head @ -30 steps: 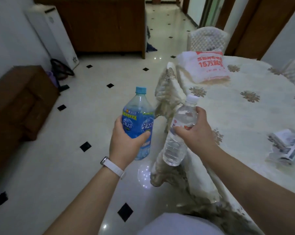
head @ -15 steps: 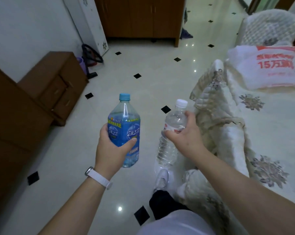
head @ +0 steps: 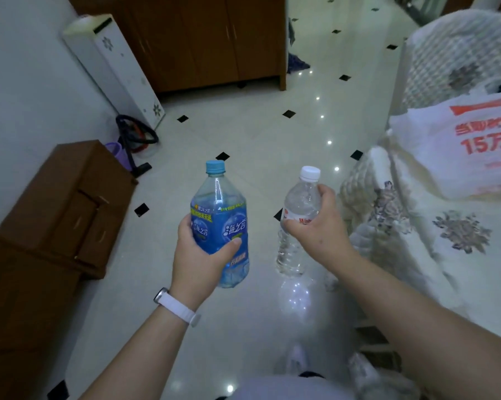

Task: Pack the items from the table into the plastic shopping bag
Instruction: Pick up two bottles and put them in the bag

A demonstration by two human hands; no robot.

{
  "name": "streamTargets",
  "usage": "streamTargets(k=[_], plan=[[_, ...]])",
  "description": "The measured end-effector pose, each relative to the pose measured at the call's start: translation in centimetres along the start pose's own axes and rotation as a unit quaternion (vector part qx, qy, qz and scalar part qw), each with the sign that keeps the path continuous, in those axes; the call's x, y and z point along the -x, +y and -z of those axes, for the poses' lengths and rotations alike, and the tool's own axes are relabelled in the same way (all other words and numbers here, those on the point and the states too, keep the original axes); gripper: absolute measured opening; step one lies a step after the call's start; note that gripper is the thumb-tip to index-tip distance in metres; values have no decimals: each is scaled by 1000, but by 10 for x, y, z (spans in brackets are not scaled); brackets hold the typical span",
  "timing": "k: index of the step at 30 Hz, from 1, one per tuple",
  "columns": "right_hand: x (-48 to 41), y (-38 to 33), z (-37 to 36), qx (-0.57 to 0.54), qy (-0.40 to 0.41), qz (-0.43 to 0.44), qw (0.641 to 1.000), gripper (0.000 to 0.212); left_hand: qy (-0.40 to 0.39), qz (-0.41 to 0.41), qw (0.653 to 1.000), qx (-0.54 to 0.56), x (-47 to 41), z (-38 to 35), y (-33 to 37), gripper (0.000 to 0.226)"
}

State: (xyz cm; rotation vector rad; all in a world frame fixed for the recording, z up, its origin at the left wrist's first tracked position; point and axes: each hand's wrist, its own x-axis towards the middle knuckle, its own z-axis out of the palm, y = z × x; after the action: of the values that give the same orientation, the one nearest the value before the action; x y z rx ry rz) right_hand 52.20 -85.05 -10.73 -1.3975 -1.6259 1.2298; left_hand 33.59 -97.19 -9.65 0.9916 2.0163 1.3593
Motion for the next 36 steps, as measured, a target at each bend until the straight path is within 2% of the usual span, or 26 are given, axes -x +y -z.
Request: streamTargets(k=[6, 13, 16, 25, 36], plan=[[-56, -10, 16, 2, 42, -21, 999, 70, -41, -6, 999, 10, -83, -29, 11, 71], [-139, -11, 0, 18, 94, -52, 994, 76, -112, -34, 992, 43, -202, -68, 5, 70], [-184, -19, -12, 30, 138, -65, 988, 85, -158, -46, 985, 59, -268, -86, 5, 72], [-303, -70, -44, 100, 246, -103, 959, 89, -283, -63, 953, 89, -450, -123, 28, 72], [-380, -54, -24, 117, 318, -129, 932, 78, -398, -68, 911, 83, -544, -224, 62, 76]])
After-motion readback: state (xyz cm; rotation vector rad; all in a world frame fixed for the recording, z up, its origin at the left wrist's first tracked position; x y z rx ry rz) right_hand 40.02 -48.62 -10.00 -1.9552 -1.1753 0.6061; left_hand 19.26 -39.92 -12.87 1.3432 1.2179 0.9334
